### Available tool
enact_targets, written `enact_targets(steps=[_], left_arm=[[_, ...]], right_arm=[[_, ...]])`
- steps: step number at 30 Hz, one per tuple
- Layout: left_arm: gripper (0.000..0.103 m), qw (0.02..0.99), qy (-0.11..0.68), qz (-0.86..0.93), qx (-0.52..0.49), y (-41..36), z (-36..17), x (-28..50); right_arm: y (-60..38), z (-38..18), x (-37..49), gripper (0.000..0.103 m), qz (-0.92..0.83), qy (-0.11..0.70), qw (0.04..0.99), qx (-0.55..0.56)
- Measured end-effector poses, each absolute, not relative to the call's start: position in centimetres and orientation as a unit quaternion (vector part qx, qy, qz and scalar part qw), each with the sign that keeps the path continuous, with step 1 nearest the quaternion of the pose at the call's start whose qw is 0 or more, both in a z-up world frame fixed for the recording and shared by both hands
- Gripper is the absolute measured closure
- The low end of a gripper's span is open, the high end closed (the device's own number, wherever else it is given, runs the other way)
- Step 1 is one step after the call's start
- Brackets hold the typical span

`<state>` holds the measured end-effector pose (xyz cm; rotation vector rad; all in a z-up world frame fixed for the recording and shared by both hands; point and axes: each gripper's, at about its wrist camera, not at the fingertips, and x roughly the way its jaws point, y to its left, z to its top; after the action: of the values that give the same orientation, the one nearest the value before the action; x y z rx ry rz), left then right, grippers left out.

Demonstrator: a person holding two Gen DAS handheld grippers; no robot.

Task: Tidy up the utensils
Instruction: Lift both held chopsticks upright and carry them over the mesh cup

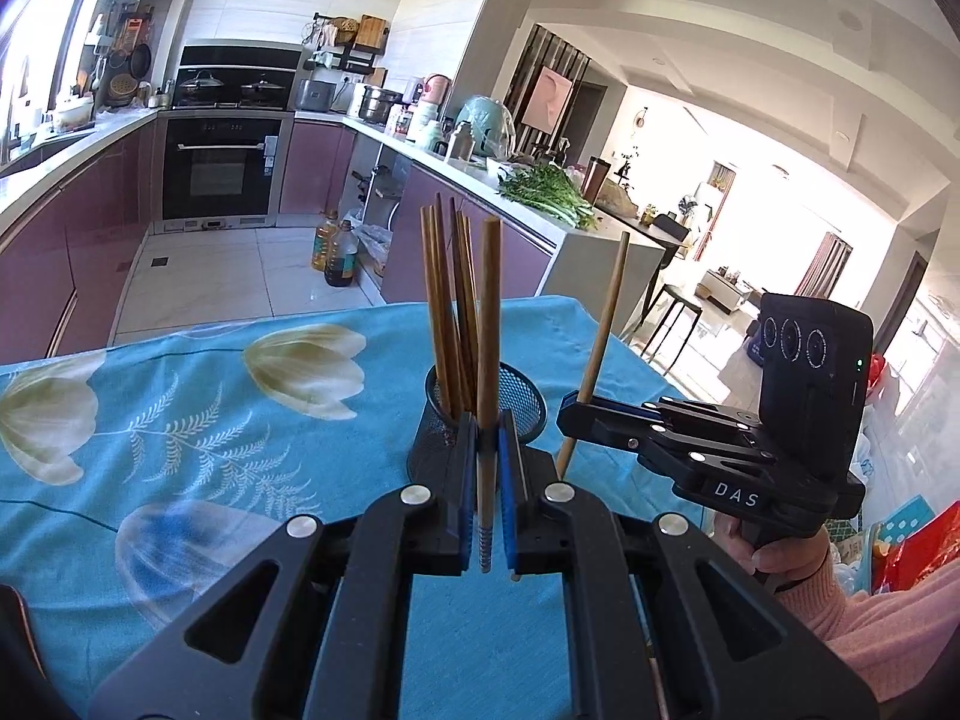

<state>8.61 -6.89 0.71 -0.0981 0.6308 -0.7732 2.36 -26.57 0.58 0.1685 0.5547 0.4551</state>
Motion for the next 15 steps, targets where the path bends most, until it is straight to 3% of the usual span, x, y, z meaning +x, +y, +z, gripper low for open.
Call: enact_targets(steps=[15], left_arm=[[0.096,0.884,0.263,-0.384,-0.045,-8.0,3.9,9.2]], right_arm=[[-27.9,3.4,2.8,0.097,0.216,0.232,0.946,0.067]])
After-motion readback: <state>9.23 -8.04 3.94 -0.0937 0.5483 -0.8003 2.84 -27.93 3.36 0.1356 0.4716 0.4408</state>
